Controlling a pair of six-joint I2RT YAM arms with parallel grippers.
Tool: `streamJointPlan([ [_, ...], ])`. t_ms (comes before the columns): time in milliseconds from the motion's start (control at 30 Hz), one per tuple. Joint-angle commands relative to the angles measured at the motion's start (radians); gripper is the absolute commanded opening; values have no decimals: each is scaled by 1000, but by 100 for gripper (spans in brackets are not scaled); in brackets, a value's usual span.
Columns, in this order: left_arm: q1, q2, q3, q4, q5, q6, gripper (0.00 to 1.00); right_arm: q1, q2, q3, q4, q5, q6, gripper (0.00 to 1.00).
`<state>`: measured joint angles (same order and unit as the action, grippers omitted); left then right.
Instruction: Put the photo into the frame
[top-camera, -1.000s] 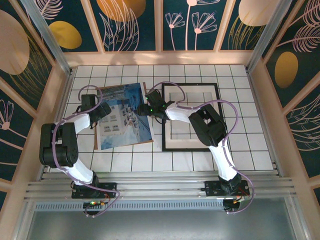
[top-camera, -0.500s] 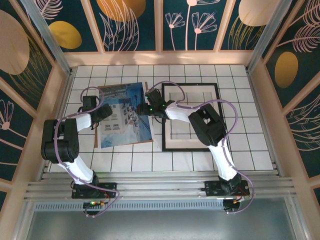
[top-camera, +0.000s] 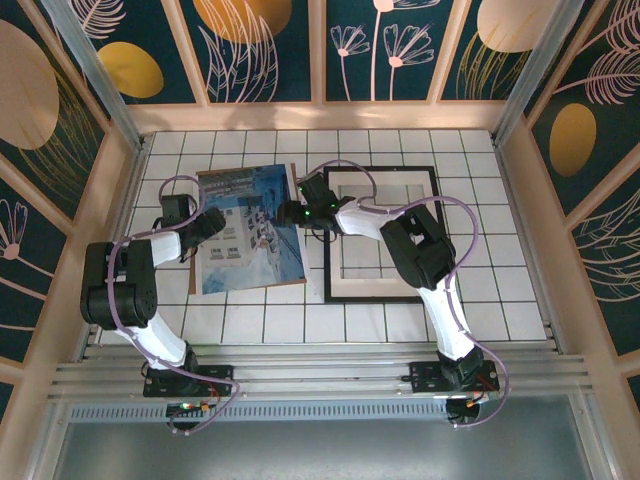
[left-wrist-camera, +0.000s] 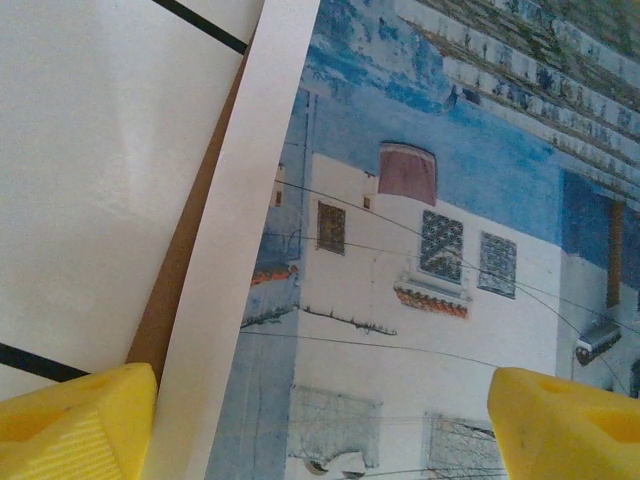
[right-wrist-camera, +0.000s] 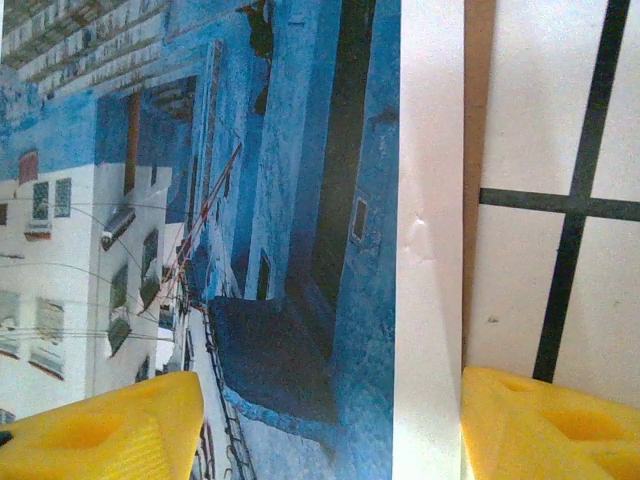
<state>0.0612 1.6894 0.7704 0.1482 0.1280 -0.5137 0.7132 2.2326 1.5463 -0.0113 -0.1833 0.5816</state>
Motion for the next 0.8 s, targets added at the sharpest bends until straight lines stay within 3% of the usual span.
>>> streamJointPlan([
  [0, -17, -10, -31, 12, 147, -53, 85, 9, -4, -26, 105, -103, 51, 68],
  [600, -17, -44, -56, 88, 249, -108, 85, -21, -54, -97, 183, -154, 100, 68],
  [767, -17, -43, -68, 148, 351, -142, 85, -26, -62, -100, 181, -159, 93, 69],
])
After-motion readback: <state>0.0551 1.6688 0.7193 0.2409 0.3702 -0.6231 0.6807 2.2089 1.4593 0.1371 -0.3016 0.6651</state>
